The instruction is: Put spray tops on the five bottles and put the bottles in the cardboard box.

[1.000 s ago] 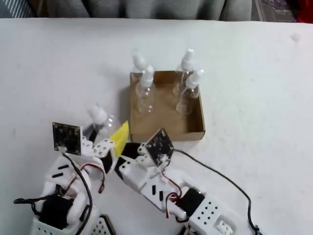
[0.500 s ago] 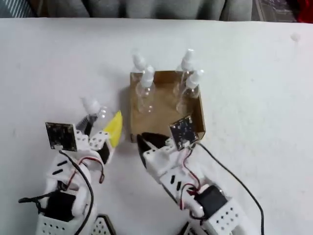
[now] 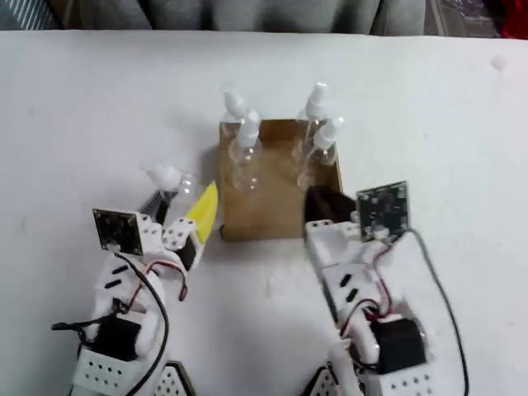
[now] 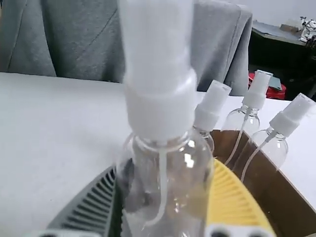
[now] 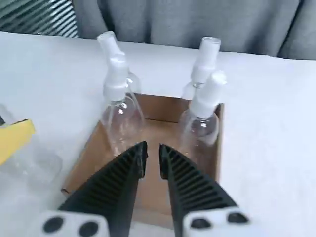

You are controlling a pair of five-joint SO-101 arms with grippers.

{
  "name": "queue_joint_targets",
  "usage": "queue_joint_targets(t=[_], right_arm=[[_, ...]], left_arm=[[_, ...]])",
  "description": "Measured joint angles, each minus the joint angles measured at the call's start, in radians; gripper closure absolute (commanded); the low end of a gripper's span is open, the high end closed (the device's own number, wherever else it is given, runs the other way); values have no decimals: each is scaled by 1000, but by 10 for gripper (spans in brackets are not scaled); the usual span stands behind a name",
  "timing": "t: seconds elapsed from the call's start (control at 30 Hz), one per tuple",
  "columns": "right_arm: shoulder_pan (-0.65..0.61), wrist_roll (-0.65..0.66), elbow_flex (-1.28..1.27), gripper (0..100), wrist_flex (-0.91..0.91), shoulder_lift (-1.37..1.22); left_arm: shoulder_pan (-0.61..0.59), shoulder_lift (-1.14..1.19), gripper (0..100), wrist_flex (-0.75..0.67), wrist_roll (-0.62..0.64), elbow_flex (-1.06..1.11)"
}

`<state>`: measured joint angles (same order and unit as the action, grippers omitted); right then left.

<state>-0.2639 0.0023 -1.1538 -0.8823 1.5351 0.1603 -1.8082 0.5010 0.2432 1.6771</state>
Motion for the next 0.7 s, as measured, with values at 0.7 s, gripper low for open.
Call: queue_joint_targets(t=[0.7], right_arm=[[517,296,-272,978,278,-419]], left_arm=[[2,0,980,-84,0,18]])
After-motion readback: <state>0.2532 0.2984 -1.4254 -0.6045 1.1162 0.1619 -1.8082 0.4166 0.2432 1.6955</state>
